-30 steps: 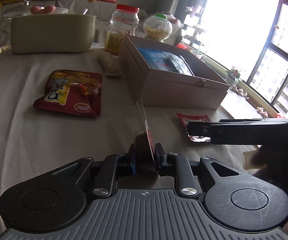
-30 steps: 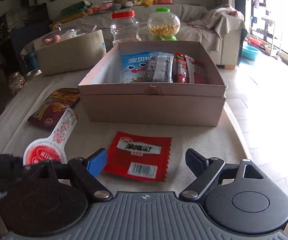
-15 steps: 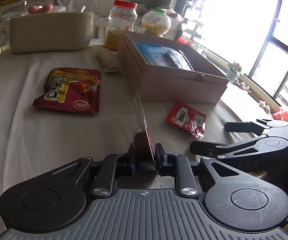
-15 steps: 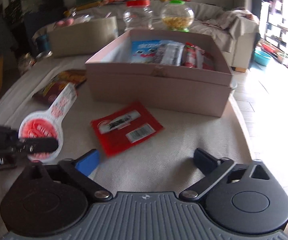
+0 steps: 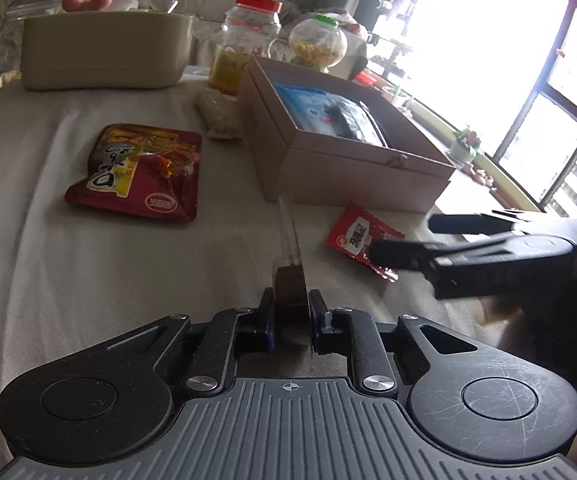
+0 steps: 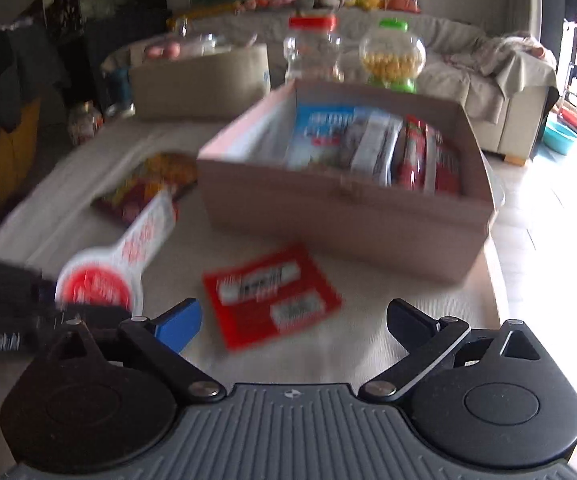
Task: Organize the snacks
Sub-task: 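Hold the clear packet with the left tool while the right tool reaches the red sachet, then grasp the red sachet with the right tool and lift it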
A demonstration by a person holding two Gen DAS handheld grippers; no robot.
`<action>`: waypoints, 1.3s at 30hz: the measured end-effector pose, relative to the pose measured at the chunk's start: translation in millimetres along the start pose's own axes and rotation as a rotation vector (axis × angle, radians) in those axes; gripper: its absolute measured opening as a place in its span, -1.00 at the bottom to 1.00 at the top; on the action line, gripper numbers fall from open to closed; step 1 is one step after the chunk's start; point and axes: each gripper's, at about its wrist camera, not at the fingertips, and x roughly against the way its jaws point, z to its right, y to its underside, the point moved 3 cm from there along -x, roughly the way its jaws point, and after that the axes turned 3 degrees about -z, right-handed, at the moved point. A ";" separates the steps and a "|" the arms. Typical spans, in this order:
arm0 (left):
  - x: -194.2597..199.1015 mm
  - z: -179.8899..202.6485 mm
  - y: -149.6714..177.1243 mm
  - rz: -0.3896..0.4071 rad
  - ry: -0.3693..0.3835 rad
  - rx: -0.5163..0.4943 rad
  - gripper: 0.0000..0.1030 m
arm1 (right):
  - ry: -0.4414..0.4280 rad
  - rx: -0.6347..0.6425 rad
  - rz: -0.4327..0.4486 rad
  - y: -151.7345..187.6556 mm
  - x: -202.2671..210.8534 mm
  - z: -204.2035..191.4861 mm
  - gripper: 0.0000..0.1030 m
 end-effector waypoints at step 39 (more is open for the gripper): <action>51.0 50.6 -19.2 0.084 0.186 -0.100 -0.63 | 0.030 0.062 0.177 11.0 113.1 -7.3 -0.01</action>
